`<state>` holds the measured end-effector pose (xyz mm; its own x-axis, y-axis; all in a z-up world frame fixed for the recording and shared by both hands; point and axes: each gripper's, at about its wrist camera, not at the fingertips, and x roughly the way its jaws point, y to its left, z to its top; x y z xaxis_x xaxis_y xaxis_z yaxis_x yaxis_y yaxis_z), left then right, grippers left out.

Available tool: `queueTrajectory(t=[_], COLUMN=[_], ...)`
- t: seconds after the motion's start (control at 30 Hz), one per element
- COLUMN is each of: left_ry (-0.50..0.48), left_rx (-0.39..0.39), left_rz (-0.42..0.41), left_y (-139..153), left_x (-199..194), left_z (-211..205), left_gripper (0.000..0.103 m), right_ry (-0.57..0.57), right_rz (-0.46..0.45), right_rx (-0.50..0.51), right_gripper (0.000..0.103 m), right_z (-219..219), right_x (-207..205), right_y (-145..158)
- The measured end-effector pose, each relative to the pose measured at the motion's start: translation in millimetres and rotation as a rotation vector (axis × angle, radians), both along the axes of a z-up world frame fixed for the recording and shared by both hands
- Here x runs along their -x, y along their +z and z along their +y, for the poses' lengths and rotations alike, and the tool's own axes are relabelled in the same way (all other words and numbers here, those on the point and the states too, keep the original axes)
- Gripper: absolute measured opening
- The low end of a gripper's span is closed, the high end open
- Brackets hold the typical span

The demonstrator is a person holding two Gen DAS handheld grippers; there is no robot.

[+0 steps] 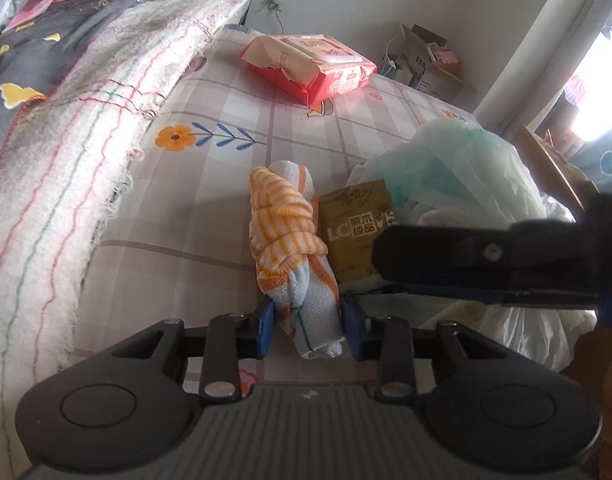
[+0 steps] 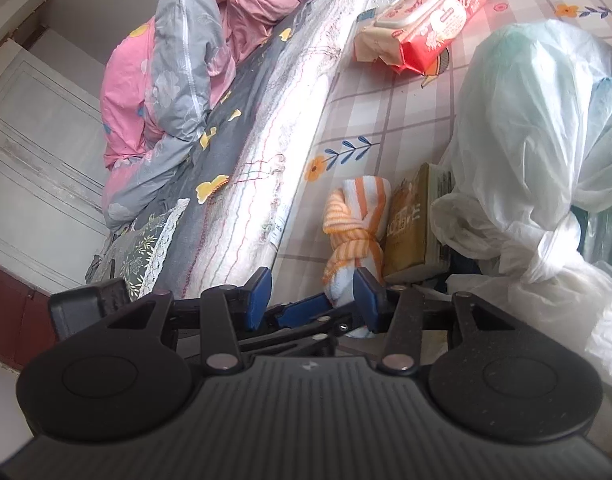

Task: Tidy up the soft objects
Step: 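Grasp the orange-striped rolled towel with the right gripper and lift, then carry the orange-striped towel into the cardboard box and release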

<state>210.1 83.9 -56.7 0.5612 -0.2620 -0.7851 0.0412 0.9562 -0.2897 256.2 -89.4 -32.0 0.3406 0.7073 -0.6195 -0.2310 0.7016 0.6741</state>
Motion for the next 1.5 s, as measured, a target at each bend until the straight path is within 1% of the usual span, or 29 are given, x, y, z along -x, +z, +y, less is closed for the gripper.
queueTrajectory(t=[0.07, 0.17, 0.2, 0.23, 0.33, 0.4, 0.5, 0.57, 0.67, 0.73, 0.97, 1.13, 1.27, 1.37, 1.47, 1.5], left_ry=[0.006, 0.011, 0.012, 0.011, 0.003, 0.004, -0.006, -0.013, -0.024, -0.027, -0.027, -0.054, -0.114, -0.184, -0.265, -0.297], left_rx=[0.006, 0.041, 0.048, 0.053, 0.092, 0.099, 0.125, 0.131, 0.128, 0.109, 0.1, 0.105, 0.102, 0.104, 0.142, 0.158], left_rz=[-0.015, -0.043, -0.052, -0.061, -0.082, -0.093, -0.107, -0.118, -0.132, -0.145, -0.187, -0.227, -0.262, -0.297, -0.315, -0.315], left_y=[7.2, 21.0, 25.7, 29.9, 42.3, 48.2, 54.3, 57.5, 62.6, 65.5, 79.8, 93.8, 107.5, 117.6, 123.3, 123.9], left_x=[5.0, 16.4, 20.8, 25.4, 39.9, 48.6, 61.8, 69.9, 80.6, 87.3, 111.1, 125.9, 129.6, 129.3, 124.4, 121.8], left_z=[1.9, 4.5, 4.7, 4.6, 4.4, 3.2, 2.0, -0.5, -5.8, -8.8, -10.9, -15.7, -34.1, -57.1, -85.9, -97.9], left_gripper=[0.034, 0.033, 0.032, 0.032, 0.032, 0.032, 0.032, 0.032, 0.032, 0.032, 0.032, 0.032, 0.033, 0.034, 0.036, 0.038], right_ry=[-0.004, -0.001, 0.003, 0.008, 0.023, 0.03, 0.028, 0.027, 0.042, 0.047, 0.083, 0.11, 0.113, 0.099, 0.07, 0.057], right_rz=[0.021, 0.048, 0.061, 0.074, 0.114, 0.141, 0.179, 0.199, 0.219, 0.226, 0.198, 0.161, 0.103, 0.057, 0.004, -0.012], right_rx=[-0.006, -0.017, -0.022, -0.03, -0.066, -0.092, -0.134, -0.162, -0.192, -0.209, -0.249, -0.273, -0.278, -0.266, -0.234, -0.22], right_gripper=[0.045, 0.047, 0.05, 0.052, 0.053, 0.054, 0.054, 0.051, 0.047, 0.045, 0.042, 0.041, 0.041, 0.04, 0.04, 0.04], right_z=[-0.3, 0.3, 0.8, 1.0, 2.1, 2.2, -0.4, -3.0, -4.0, -4.4, -9.0, -16.9, -38.0, -63.2, -97.2, -110.4], right_x=[-1.6, -2.0, -1.9, -1.7, 0.9, 3.7, 8.2, 11.5, 17.5, 21.7, 36.1, 48.5, 59.1, 66.7, 73.9, 76.3], right_y=[-3.5, -6.8, -8.3, -10.0, -14.5, -17.1, -22.0, -24.8, -27.2, -27.0, -12.3, 4.5, 24.8, 42.3, 62.3, 68.2])
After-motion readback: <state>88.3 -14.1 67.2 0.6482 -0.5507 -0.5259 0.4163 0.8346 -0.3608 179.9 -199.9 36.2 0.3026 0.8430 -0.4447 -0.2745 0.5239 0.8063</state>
